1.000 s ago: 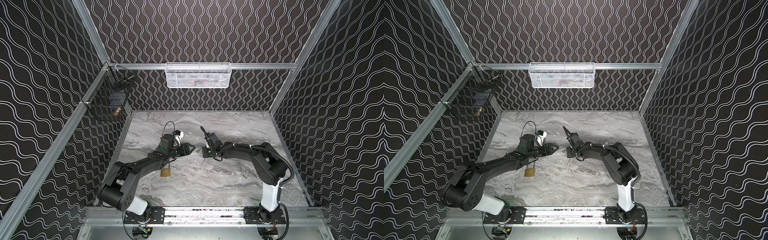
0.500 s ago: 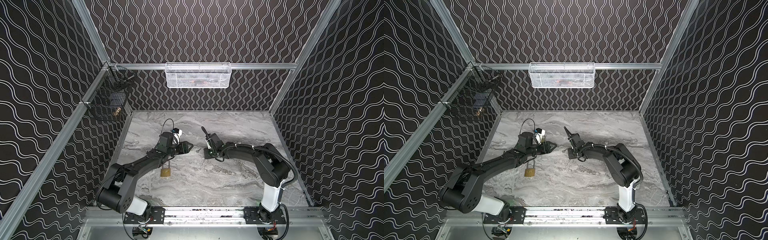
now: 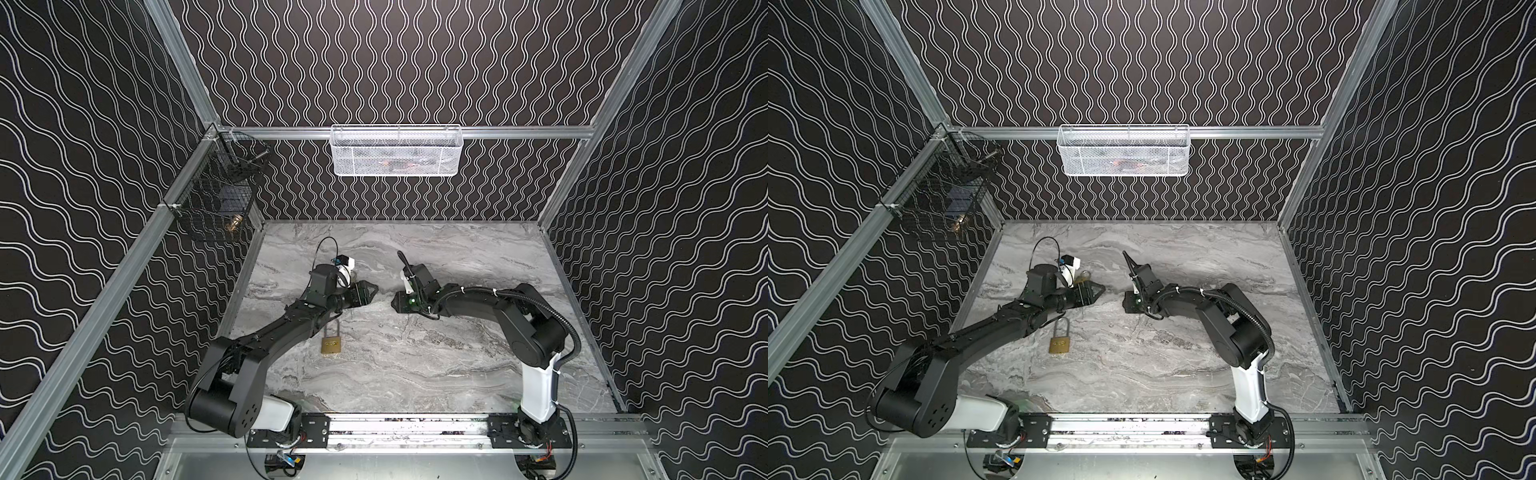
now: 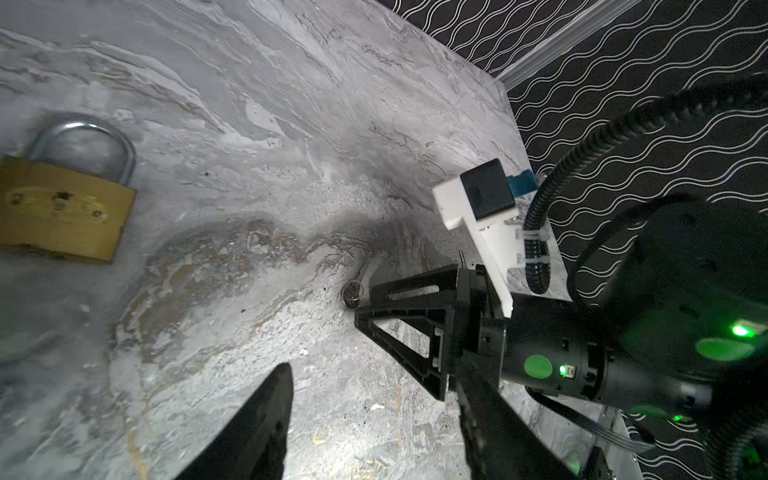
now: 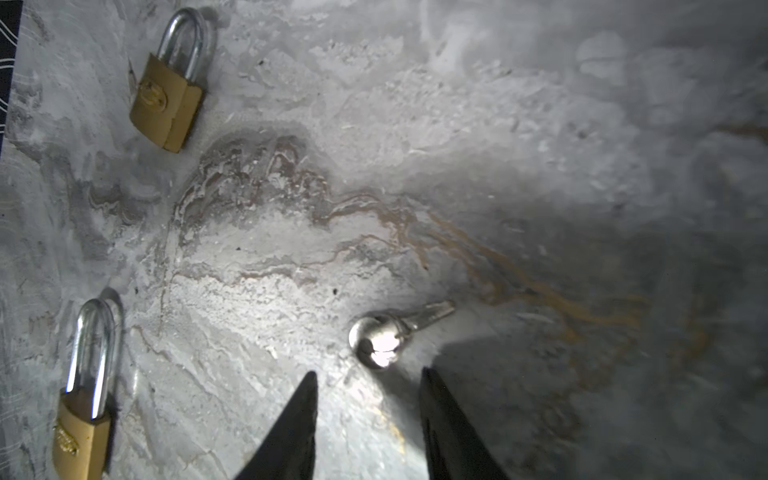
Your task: Unlock with the key
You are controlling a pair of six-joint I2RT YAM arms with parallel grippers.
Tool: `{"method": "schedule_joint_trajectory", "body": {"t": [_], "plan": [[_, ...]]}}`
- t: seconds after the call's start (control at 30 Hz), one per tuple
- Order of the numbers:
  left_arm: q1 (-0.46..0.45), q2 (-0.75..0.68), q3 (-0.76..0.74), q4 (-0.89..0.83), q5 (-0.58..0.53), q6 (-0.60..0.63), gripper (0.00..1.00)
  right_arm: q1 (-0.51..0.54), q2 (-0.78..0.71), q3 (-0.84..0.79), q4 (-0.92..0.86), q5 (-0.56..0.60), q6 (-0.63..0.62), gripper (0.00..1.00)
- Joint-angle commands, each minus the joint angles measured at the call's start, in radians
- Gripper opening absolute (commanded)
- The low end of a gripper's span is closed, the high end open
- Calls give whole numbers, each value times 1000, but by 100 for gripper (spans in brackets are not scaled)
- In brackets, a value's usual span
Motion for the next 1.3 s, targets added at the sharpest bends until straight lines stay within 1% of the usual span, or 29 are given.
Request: {"method": "schedule_joint_trajectory", "body": {"t": [0.0, 0.13, 0.2, 0.27, 0.43, 0.63, 0.93, 0.97, 1.0, 1.03, 1.07, 1.13, 1.27], "plan": [[11, 5, -8, 4, 11, 9, 65, 3, 21, 27, -53, 8, 30, 37], [15, 16, -25, 49, 30, -20, 65, 4, 52, 78, -125, 48, 24, 28], [14, 21, -32, 62, 37, -30, 65, 4, 60, 87, -141, 56, 21, 26], [15, 25, -33, 69, 37, -33, 65, 4, 61, 84, -136, 55, 17, 24], [14, 37, -28, 79, 45, -40, 65, 4, 64, 90, -136, 54, 5, 16], [15, 44, -29, 84, 43, -44, 65, 4, 30, 57, -91, 61, -34, 0], [17, 28, -23, 51, 37, -31, 65, 4, -36, -10, -28, 94, -96, 0], [16, 28, -23, 51, 37, -32, 65, 3, -34, -11, -30, 93, -96, 1], [16, 28, -23, 53, 37, -34, 65, 3, -31, -9, -31, 91, -97, 13], [17, 29, -25, 59, 37, -39, 65, 3, -27, -6, -30, 82, -98, 18], [16, 28, -26, 64, 38, -44, 65, 3, -24, -3, -23, 73, -97, 20], [17, 31, -25, 70, 41, -49, 65, 3, -15, 2, -10, 74, -84, 22], [16, 25, -19, 56, 42, -44, 65, 4, 8, 30, -9, 79, -84, 21]]}}
